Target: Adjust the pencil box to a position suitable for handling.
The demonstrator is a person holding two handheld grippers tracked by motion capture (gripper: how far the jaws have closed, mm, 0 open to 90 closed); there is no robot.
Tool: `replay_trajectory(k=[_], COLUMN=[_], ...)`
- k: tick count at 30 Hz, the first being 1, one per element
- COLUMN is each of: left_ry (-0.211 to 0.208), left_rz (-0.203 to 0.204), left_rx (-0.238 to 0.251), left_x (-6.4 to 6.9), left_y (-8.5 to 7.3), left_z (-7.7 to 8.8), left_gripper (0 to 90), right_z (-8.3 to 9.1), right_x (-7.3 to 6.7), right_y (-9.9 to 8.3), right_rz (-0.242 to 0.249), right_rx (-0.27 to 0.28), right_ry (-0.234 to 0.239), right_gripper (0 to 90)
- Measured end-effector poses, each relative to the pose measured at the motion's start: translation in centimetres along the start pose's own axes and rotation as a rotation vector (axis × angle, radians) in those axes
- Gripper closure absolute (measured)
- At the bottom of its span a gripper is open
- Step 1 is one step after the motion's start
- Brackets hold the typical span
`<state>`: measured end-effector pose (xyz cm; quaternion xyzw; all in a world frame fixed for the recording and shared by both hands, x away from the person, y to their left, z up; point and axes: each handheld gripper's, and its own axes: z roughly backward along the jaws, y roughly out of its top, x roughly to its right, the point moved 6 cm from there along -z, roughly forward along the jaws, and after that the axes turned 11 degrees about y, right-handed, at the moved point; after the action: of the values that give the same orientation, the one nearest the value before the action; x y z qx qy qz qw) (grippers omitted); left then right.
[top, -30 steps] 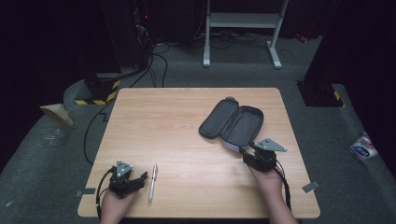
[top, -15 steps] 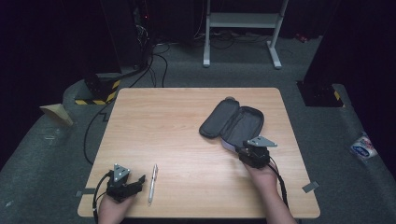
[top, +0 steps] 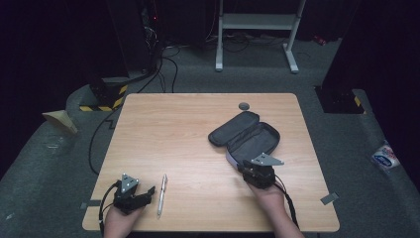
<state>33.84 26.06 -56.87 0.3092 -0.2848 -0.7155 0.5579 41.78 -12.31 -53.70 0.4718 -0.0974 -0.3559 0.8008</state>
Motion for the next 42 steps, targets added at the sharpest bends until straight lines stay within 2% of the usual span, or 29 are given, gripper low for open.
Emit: replay_trajectory(k=[2,5,7,8,10,11,13,17,20,23,25,26,28,29,31,32,35,37,38,39,40,42], left_ry=[-0.002,-0.004,-0.007,-0.007,-0.010,-0.010,-0.011,-0.011,-0.013,-0.015,-0.015,-0.015,-0.016,-0.017,-0.021,-0.023,-0.024,-0.026,-0.029,-0.033,-0.031,-0.030], left_rz=[-0.001,0.002,-0.003,-0.004,-0.008,-0.011,-0.012,-0.013,-0.014,-0.014,-0.017,-0.018,-0.021,-0.021,-0.023,-0.020,-0.019,-0.017,-0.006,0.007,0.006,0.012], left_rx=[0.000,0.000,-0.001,-0.002,-0.003,-0.003,-0.003,0.000,0.002,0.001,0.001,0.002,0.003,0.004,0.002,0.002,0.001,0.000,-0.001,-0.004,-0.005,0.003], left_x=[0.0,0.1,0.1,0.1,0.1,0.1,0.1,0.1,0.1,0.1,0.1,0.1,0.1,0.1,0.1,0.2,0.2,0.0,-0.1,-0.2,-0.4,-0.4], left_y=[0.0,0.0,0.0,0.0,0.0,0.0,0.0,0.0,0.0,0.0,0.0,0.0,0.0,0.1,0.1,0.1,0.1,0.2,0.2,0.3,0.3,0.4], left_z=[0.0,0.0,0.0,0.0,0.1,0.1,0.1,0.1,0.1,0.1,0.0,0.0,0.0,0.0,-0.1,-0.1,-0.1,-0.1,-0.1,-0.1,-0.1,0.0], left_gripper=[28.0,27.9,28.0,28.0,28.0,28.0,28.0,27.9,27.9,28.0,28.0,28.0,28.0,28.0,28.0,28.1,28.3,30.7,30.7,31.8,33.5,34.1], right_z=[-0.1,-0.7,-1.2,-1.5,-1.7,-2.1,-2.2,-2.6,-2.3,-1.6,-1.0,-0.3,0.0,1.0,1.3,1.9,3.3,4.4,4.4,4.8,5.8,6.0], right_x=[-0.4,-1.8,-3.4,-4.1,-4.5,-5.7,-6.1,-7.5,-7.4,-7.1,-6.7,-6.0,-5.7,-4.3,-3.8,-2.9,-0.6,1.3,1.3,2.0,3.4,3.8], right_y=[0.0,0.1,0.1,0.2,0.2,0.3,0.3,0.3,0.6,1.1,1.4,1.8,1.9,2.2,2.2,2.2,2.0,1.6,1.6,1.5,1.3,1.2], right_rz=[0.007,0.012,0.020,0.046,0.054,0.076,0.075,0.113,0.089,0.091,0.097,0.083,0.079,0.058,0.054,0.044,0.054,0.027,0.027,0.018,-0.003,-0.013], right_rx=[-0.002,-0.002,-0.005,-0.008,-0.009,-0.012,-0.014,-0.021,-0.005,0.025,0.034,0.058,0.066,0.083,0.089,0.098,0.096,0.099,0.099,0.104,0.110,0.110], right_ry=[0.004,0.037,0.063,0.069,0.076,0.096,0.103,0.128,0.138,0.138,0.120,0.104,0.095,0.053,0.038,0.007,-0.087,-0.141,-0.141,-0.158,-0.203,-0.214], right_gripper=[65.5,65.3,64.6,64.3,64.0,63.7,63.7,64.0,61.9,60.1,59.4,59.3,59.3,59.3,59.3,59.1,58.7,58.5,58.5,58.5,58.3,58.2])
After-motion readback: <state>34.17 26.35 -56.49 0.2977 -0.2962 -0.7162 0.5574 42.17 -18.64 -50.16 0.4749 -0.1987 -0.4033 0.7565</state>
